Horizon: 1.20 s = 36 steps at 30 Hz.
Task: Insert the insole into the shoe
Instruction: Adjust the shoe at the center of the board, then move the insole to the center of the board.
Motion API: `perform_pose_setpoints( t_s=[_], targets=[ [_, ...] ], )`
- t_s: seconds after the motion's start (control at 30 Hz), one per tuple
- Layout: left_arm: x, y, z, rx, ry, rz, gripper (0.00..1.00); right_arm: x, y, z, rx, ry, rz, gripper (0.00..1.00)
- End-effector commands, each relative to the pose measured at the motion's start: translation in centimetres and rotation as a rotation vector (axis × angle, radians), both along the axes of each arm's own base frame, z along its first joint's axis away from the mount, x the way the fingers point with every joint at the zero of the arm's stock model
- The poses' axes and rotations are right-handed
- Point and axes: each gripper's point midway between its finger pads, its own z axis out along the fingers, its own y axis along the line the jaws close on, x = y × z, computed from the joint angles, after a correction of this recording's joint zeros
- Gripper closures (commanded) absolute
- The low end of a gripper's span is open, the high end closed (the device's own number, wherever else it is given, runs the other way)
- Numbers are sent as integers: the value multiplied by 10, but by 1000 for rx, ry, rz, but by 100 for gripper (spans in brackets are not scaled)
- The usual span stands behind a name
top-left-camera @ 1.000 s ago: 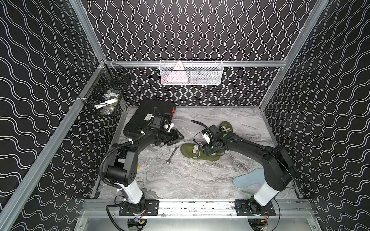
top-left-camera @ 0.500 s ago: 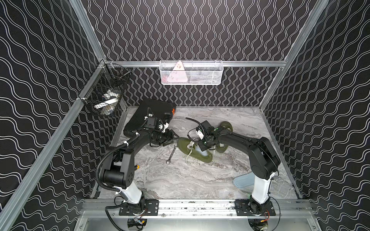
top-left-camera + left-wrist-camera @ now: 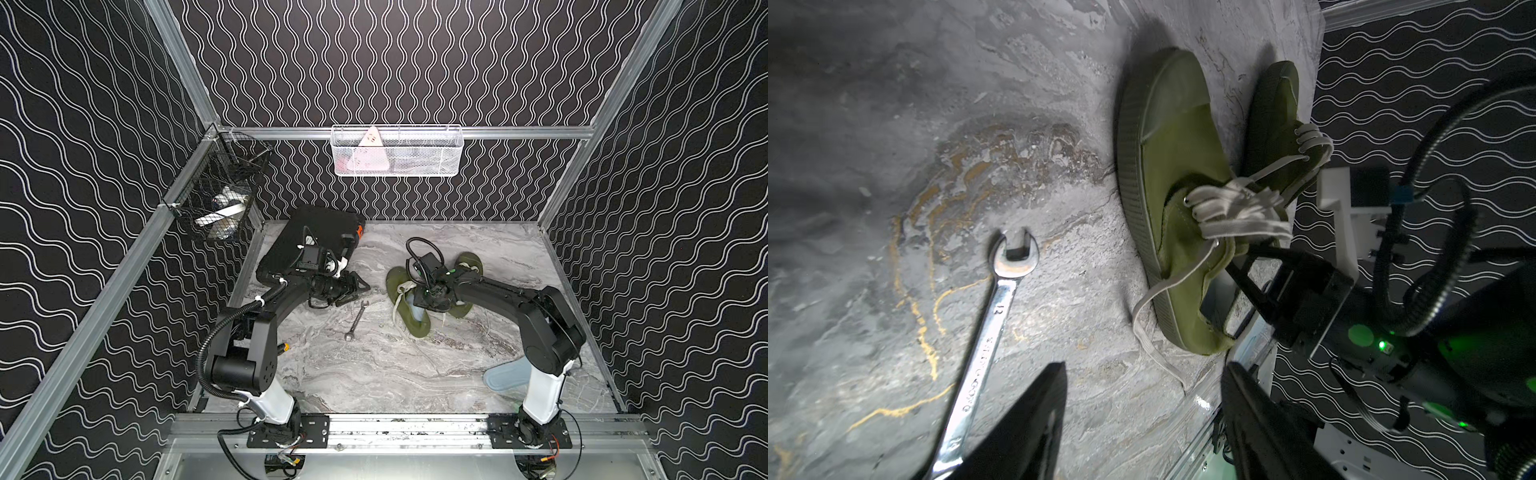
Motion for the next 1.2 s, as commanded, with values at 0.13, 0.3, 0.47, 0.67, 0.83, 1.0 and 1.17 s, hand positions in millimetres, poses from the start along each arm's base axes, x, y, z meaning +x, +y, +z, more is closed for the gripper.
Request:
perform_pose_setpoints(
  t_s=[0.13, 0.3, 0.47, 0.67, 0.83, 1.0, 1.17],
  targets=[
    [-3, 2, 5, 13, -29, -6, 36, 64, 18, -5, 28, -65, -194, 100],
    [-4, 1, 4, 11, -25, -10, 36, 73, 20, -6, 82, -61, -231, 87],
    [1, 4, 10, 41, -70, -15, 36, 66, 16, 14, 71, -92, -182, 35],
    [10, 7, 23, 107, -150, -14, 35, 29, -11, 43, 37, -100, -184, 22],
    [10, -7, 25, 132, -190, -21, 34, -4, -32, 56, 53, -91, -210, 21],
    [7, -37, 23, 161, -222, -61, 34, -30, -62, 66, 19, -99, -276, 21],
    [3, -65, 19, 181, -237, -107, 34, -51, -92, 79, -2, -134, -343, 21]
  ],
)
